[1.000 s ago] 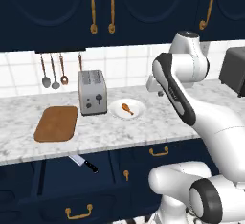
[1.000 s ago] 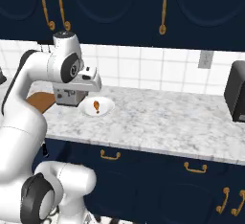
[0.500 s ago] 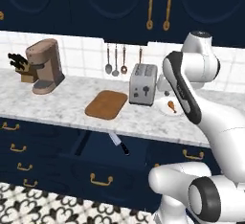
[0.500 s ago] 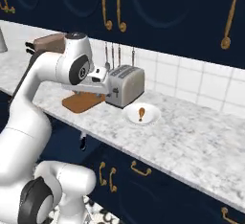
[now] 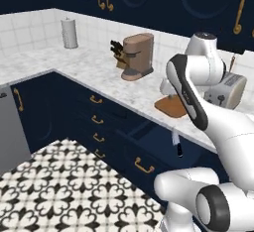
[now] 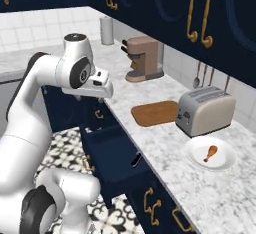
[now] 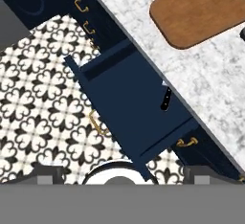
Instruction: Pick up the knife from the drawer and place it on the cutting board. Then place the meat from the plate to the cutting board.
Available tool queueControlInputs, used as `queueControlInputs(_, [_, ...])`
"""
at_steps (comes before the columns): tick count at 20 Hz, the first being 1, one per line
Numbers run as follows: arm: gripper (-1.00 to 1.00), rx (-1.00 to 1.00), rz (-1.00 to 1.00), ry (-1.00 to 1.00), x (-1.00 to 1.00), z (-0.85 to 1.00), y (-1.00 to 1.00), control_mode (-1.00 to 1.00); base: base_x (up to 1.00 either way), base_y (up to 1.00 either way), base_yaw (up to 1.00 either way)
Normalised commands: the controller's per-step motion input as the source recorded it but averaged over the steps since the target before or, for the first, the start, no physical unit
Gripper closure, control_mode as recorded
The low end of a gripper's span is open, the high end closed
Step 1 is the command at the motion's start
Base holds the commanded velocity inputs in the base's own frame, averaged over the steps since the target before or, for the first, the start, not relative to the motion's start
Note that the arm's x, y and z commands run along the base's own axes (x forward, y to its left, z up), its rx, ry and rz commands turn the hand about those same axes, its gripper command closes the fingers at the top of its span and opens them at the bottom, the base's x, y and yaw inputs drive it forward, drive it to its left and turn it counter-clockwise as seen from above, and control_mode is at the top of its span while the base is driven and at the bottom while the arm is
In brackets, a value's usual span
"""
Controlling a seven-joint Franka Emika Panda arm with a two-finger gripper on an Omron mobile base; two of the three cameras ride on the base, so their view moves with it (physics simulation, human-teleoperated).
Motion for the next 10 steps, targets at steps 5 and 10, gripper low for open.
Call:
queueControlInputs(5, [-1.00,0.00,0.00,0.00,0.00,0.00,0.00,1.00,-0.17,-0.70,0.09])
queueControlInputs(10, [-1.00,0.00,0.00,0.00,0.00,0.00,0.00,1.00,-0.03,-0.41,0.07])
